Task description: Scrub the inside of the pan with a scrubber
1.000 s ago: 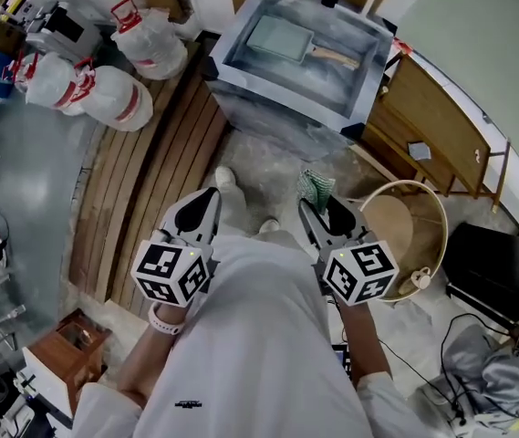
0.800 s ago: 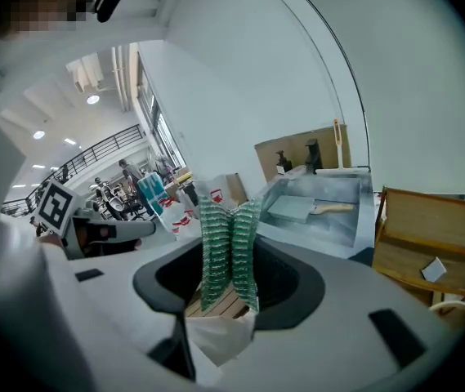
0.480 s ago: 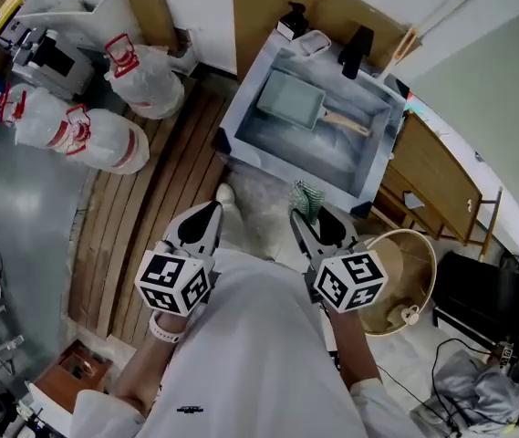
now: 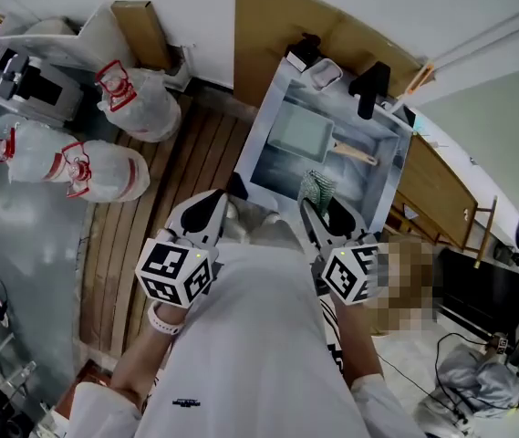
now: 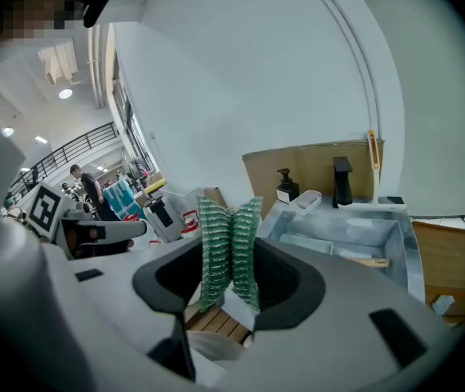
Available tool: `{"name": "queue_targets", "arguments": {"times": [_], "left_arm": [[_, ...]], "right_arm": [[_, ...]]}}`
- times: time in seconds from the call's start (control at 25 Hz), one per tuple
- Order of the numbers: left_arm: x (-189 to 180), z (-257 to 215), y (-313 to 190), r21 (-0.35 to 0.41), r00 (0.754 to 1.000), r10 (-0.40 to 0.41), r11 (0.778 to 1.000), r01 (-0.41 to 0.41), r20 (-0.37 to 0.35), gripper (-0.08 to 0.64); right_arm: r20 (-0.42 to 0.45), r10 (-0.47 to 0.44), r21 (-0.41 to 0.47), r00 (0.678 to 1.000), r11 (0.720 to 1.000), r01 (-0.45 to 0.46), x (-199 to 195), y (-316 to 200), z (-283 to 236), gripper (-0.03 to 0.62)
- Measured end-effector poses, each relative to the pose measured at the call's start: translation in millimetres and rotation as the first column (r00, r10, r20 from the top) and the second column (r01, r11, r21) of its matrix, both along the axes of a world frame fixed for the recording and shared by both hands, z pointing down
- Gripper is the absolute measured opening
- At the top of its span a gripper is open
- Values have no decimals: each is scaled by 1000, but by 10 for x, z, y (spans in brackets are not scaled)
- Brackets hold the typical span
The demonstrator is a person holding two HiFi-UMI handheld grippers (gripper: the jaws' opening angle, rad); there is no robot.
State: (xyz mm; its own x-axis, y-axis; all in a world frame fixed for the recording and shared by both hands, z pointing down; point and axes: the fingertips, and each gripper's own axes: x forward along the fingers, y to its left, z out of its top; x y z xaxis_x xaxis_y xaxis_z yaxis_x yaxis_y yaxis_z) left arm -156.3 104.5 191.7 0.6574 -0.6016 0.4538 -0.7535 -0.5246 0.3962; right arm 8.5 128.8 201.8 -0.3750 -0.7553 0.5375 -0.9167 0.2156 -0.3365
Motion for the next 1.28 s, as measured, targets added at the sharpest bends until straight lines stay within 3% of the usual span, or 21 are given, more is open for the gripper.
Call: {"name": "queue_targets", "arguments": {"times": [0.4, 0.8, 1.28], "left_arm": [[240, -11, -355, 1, 999, 41, 999, -41, -32, 6], [633, 74, -445, -5, 996, 85, 996, -85, -3, 6], [1199, 381, -614, -64, 994, 100, 993, -97, 48, 6]], "right_arm": [[0, 41, -41, 999, 998, -41, 152, -218, 137, 164], [-9, 35, -21, 999, 999, -35, 464, -400, 146, 164], [-2, 37, -109, 999, 993, -37, 924, -761, 697, 164]]}}
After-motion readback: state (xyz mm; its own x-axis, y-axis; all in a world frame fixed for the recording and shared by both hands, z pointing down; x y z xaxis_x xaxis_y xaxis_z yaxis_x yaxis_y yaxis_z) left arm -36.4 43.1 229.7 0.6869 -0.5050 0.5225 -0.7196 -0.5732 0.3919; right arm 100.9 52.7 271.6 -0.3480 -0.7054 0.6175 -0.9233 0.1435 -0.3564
